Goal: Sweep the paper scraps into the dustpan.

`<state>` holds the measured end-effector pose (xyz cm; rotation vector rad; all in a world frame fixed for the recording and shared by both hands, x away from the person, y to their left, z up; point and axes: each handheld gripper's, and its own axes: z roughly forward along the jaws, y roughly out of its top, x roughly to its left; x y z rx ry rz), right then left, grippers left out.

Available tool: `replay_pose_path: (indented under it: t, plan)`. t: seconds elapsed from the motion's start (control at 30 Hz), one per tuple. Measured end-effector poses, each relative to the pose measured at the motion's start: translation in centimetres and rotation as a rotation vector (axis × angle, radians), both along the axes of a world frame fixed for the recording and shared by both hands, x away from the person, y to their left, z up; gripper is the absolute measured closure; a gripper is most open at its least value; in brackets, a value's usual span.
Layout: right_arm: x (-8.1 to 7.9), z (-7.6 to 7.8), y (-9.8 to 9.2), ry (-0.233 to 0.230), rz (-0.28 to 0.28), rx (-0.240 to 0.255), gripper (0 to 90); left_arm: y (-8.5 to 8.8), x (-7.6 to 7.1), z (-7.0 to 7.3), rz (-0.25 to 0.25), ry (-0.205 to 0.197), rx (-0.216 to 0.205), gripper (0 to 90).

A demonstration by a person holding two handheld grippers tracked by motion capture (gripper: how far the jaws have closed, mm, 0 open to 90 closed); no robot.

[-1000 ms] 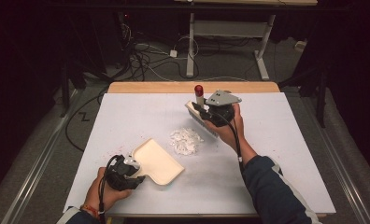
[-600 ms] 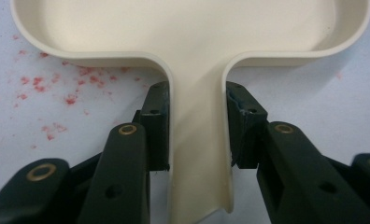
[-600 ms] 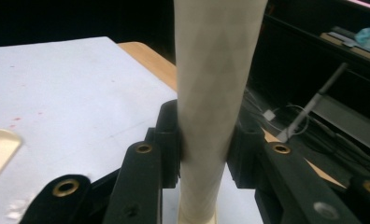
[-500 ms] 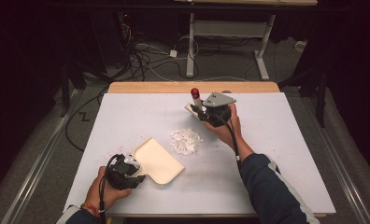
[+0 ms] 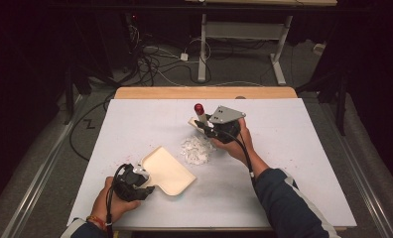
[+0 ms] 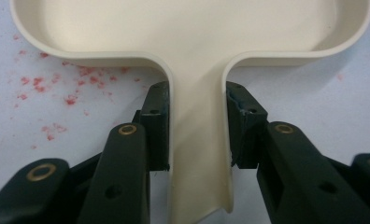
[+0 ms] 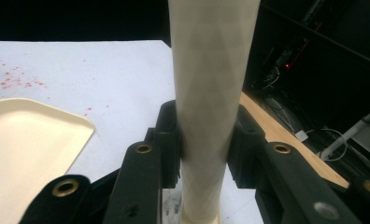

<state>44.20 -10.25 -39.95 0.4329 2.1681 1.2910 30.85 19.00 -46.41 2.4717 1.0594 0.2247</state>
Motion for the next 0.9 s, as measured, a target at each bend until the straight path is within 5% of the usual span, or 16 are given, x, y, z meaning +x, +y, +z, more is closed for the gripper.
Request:
replay_pose_path:
  t: [0.37, 0.9]
  plan:
    - [-0.3, 0.1, -0.1, 0.018, 0.030, 0.079, 70.6, -0.8, 0.4, 0.5, 0.014, 0.027, 0.038, 63.3]
    - [-1.5, -0.3, 1.1, 0.038, 0.069, 0.115, 70.5, -1.3, 1.8, 0.9, 0.001, 0.061, 0.089, 63.2]
